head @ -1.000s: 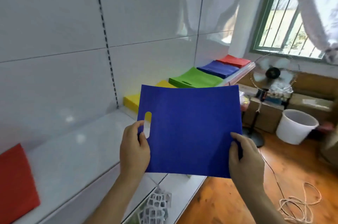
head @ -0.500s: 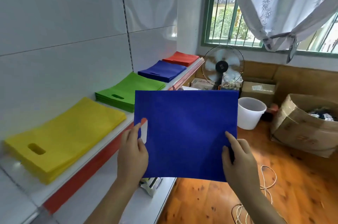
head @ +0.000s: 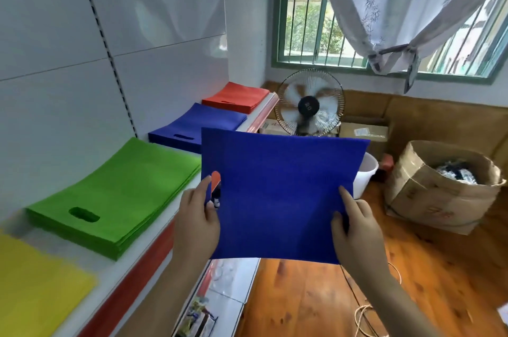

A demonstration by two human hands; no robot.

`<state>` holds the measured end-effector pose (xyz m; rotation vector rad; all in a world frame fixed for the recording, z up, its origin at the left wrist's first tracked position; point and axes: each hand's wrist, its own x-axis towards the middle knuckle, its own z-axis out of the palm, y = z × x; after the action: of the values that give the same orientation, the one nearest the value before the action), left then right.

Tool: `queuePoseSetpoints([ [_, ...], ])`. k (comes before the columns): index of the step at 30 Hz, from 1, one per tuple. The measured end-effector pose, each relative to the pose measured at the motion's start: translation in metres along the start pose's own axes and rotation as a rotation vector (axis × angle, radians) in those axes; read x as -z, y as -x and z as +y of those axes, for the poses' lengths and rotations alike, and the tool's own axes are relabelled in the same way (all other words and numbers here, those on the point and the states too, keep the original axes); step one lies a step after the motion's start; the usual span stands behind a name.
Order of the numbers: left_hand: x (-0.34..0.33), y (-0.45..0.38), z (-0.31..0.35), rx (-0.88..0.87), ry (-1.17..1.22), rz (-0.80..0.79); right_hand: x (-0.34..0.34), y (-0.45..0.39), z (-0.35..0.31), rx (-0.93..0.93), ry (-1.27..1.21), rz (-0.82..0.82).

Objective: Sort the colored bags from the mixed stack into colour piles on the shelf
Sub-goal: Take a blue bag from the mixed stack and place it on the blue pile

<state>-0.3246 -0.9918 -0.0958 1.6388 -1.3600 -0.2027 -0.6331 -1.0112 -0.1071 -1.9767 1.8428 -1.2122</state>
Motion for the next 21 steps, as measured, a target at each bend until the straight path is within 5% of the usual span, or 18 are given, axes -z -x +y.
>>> queuePoseSetpoints([
  [11,-0.142,-0.132,0.009,0.114,-0.066,0.065,-0.054,-0.195,0.091,0.070,-0.073,-0.104],
  [21,-0.158,-0.206,-0.014,0.304,-0.183,0.297,-0.151,-0.350,0.071,0.329,-0.186,-0.266],
])
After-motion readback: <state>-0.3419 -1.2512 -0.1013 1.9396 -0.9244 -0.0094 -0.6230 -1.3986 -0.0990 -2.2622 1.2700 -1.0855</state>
